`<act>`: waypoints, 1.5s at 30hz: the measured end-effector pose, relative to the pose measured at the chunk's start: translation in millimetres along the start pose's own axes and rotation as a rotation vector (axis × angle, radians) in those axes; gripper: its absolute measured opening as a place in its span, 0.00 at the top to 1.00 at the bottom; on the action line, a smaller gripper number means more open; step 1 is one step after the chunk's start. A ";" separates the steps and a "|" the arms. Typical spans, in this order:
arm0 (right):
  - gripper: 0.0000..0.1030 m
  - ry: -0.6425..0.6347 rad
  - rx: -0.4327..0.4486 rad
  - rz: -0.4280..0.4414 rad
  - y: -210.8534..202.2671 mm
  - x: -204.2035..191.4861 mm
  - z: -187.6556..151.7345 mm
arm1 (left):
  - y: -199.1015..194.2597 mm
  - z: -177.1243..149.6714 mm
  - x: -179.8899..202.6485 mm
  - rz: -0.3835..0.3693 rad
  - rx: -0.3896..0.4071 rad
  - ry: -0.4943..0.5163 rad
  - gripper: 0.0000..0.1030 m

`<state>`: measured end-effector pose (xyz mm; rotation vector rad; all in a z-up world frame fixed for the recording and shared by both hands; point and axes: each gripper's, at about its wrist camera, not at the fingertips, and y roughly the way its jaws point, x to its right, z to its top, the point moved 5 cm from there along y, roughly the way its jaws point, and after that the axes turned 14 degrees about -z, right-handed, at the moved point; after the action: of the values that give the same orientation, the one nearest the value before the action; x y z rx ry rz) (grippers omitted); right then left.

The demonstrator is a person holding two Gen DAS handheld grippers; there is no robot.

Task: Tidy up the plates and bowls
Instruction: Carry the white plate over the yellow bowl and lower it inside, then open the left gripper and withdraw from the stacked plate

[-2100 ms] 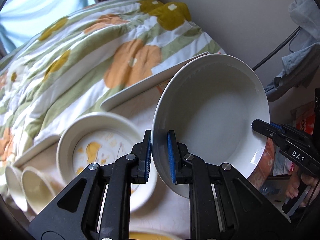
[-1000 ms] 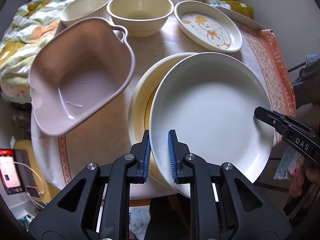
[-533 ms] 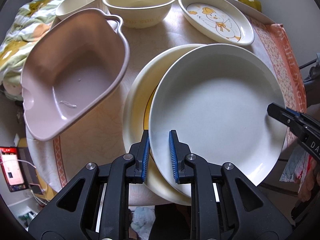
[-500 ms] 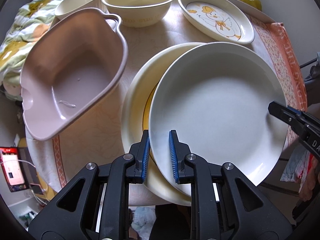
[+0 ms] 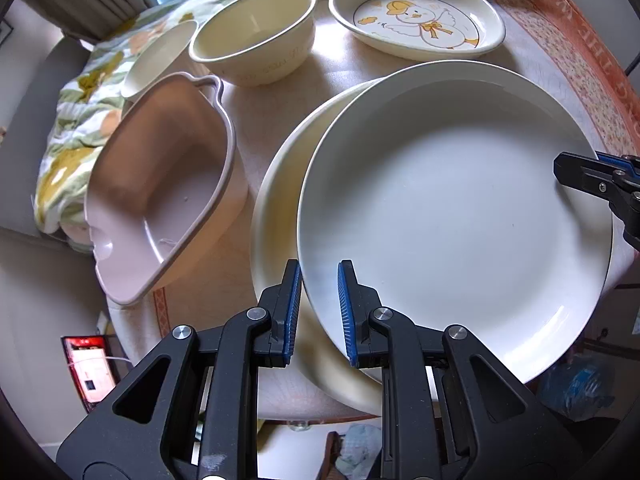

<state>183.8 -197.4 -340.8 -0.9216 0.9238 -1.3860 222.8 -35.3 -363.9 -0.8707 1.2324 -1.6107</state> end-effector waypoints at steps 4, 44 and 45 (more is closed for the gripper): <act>0.87 -0.025 0.011 -0.003 2.1 -4.6 -0.5 | -1.4 -1.7 3.0 0.040 0.010 0.018 0.84; 0.87 -0.109 0.053 -0.021 1.9 -17.5 9.3 | -16.6 -9.3 -9.6 0.087 0.059 0.005 0.84; 0.88 -0.100 0.054 -0.006 -0.4 -16.3 9.5 | -21.0 -8.8 -10.4 0.076 0.068 -0.004 0.84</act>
<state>192.7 -181.2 -337.0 -0.9451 0.8054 -1.3510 213.4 -20.6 -345.9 -0.7747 1.1871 -1.5804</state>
